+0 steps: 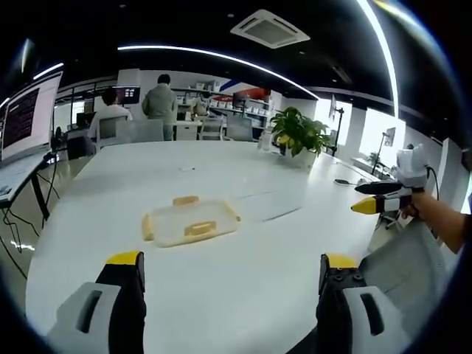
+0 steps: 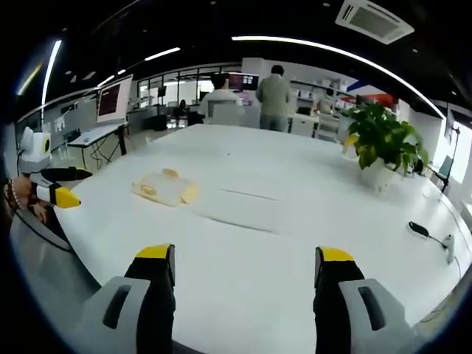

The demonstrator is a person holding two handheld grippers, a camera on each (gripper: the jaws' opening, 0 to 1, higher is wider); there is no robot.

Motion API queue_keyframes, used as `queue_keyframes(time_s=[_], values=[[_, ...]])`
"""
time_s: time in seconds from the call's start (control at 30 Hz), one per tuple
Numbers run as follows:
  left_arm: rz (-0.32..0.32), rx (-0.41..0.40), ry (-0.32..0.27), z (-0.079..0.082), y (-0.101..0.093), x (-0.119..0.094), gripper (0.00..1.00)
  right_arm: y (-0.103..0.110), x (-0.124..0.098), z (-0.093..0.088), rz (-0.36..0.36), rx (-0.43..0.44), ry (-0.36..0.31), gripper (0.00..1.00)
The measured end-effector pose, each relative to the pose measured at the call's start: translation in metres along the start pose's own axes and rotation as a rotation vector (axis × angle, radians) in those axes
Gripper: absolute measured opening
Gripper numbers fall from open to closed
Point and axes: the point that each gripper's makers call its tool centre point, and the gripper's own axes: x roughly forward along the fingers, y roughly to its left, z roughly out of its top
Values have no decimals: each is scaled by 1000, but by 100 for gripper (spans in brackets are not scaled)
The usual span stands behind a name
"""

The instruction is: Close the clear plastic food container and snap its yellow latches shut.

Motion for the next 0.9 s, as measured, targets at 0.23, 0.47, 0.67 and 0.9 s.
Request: queue_keyframes(time_s=[0.23, 0.47, 0.67, 0.9], values=[[-5, 2, 16, -3, -1, 1, 96, 0, 1, -3, 3, 2, 15, 75], [-5, 1, 13, -3, -1, 1, 96, 1, 0, -5, 7, 11, 22, 75], [-10, -11, 24, -5, -2, 1, 98, 0, 1, -6, 7, 24, 31, 76], [-10, -21, 8, -1, 0, 0, 97, 3, 2, -8, 16, 4, 48, 76]])
